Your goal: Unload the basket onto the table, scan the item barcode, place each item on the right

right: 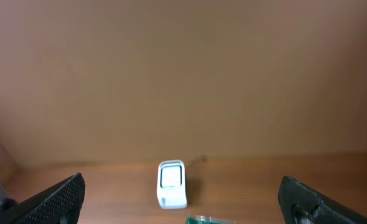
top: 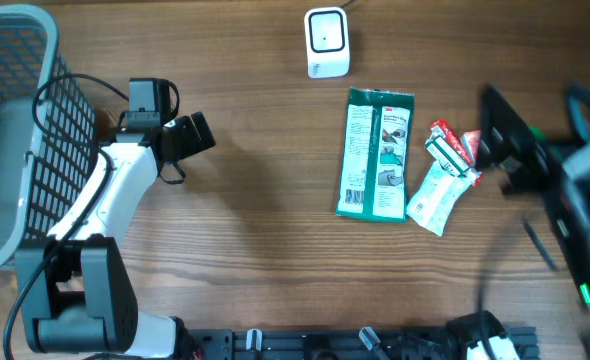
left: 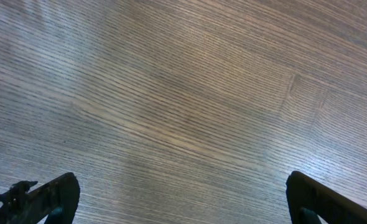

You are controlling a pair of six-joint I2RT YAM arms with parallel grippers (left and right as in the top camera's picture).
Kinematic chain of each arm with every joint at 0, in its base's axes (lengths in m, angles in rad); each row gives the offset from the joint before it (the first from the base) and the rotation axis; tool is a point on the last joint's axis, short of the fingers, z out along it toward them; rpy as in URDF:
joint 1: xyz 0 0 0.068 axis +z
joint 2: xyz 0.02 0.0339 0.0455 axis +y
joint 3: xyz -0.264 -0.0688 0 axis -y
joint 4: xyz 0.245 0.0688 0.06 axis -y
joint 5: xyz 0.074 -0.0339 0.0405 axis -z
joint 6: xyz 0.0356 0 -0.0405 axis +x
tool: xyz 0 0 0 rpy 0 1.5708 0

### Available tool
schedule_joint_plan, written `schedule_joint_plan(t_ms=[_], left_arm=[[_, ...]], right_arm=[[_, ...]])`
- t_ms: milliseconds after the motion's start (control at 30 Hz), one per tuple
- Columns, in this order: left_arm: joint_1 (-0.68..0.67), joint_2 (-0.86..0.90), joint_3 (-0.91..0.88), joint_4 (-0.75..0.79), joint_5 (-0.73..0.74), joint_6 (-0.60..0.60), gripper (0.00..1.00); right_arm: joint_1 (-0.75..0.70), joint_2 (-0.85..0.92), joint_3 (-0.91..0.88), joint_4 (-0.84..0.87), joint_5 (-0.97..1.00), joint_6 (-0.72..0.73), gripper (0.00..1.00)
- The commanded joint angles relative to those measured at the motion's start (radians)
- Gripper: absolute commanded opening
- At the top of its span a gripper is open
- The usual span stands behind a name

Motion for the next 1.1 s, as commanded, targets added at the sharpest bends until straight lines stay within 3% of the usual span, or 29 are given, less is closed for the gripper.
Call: schedule_joint_plan(t_ms=[0,133,267,300,400,500,600,867,1067], left_arm=[[0.005,-0.01,0.008,0.003,-0.01,0.008,1.0],[0.005,-0.01,0.008,0.003,-0.01,0.008,1.0],[0.005,-0.01,0.008,0.003,-0.01,0.008,1.0],[0.005,-0.01,0.008,0.003,-0.01,0.008,1.0],[0.005,-0.01,0.008,0.003,-0.01,0.008,1.0],[0.005,-0.01,0.008,0.003,-0.01,0.008,1.0],[0.005,-0.01,0.008,0.003,-0.01,0.008,1.0],[0.005,-0.01,0.008,0.003,-0.01,0.008,1.0],[0.005,-0.01,0.008,0.003,-0.01,0.008,1.0]], right_arm=[[-0.005,-0.192,-0.15,-0.006,0.027,-0.008,1.0],[-0.076,-0.49,-0.418,0.005,0.027,0.098,1.0],[-0.165,-0.685,-0.66,0.153,-0.003,0.073,1.0],[-0.19,-0.739,-0.764,0.313,-0.09,-0.034,1.0],[-0.212,-0.782,-0.927,0.656,-0.215,-0.162,1.0],[-0.218,-0.788,-1.085,0.988,-0.248,-0.19,1.0],[-0.218,-0.788,-1.204,1.146,-0.243,-0.19,1.0],[-0.218,-0.788,-1.414,1.179,-0.241,-0.138,1.0],[-0.218,-0.788,-1.412,0.846,-0.217,-0.081,1.0]])
